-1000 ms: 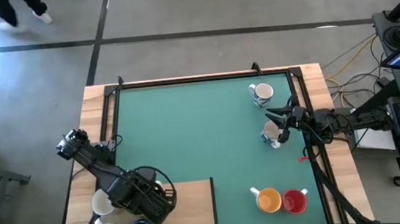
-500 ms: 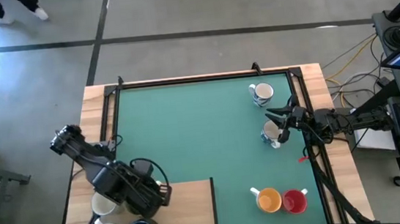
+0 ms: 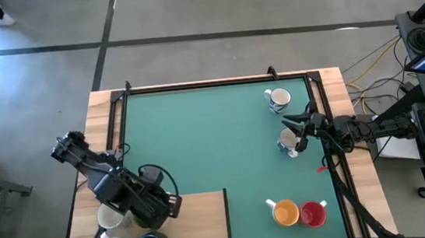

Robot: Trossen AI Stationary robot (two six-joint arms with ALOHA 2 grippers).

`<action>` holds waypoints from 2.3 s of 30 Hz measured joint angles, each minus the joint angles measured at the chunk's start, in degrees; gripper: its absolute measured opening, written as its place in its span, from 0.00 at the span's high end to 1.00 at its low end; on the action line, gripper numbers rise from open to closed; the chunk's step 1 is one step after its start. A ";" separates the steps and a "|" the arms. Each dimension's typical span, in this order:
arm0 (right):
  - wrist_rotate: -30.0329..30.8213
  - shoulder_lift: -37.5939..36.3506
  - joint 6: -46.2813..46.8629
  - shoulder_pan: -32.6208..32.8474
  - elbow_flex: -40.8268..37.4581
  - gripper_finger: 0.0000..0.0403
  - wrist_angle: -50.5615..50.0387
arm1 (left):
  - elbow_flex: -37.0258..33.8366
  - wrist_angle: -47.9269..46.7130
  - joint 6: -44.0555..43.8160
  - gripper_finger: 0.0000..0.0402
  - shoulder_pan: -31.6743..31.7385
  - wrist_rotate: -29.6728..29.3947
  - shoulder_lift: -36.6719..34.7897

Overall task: Place coffee mugs
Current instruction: Move the bottom blue patterned mug to the center of the table

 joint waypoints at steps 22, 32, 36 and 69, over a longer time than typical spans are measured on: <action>0.00 -0.01 0.02 0.00 -0.01 0.80 0.01 | 0.02 3.96 26.18 0.77 5.41 -11.98 2.81; 0.00 -0.01 0.02 0.00 0.01 0.80 -0.01 | 0.01 4.64 39.26 0.77 6.83 -15.49 1.26; 0.01 0.01 0.02 0.00 0.00 0.80 0.01 | 0.02 4.64 42.71 0.77 7.61 -13.62 1.07; 12.10 0.32 33.13 -0.24 -0.01 0.80 8.85 | -0.80 12.28 97.75 0.77 45.67 -9.89 -10.07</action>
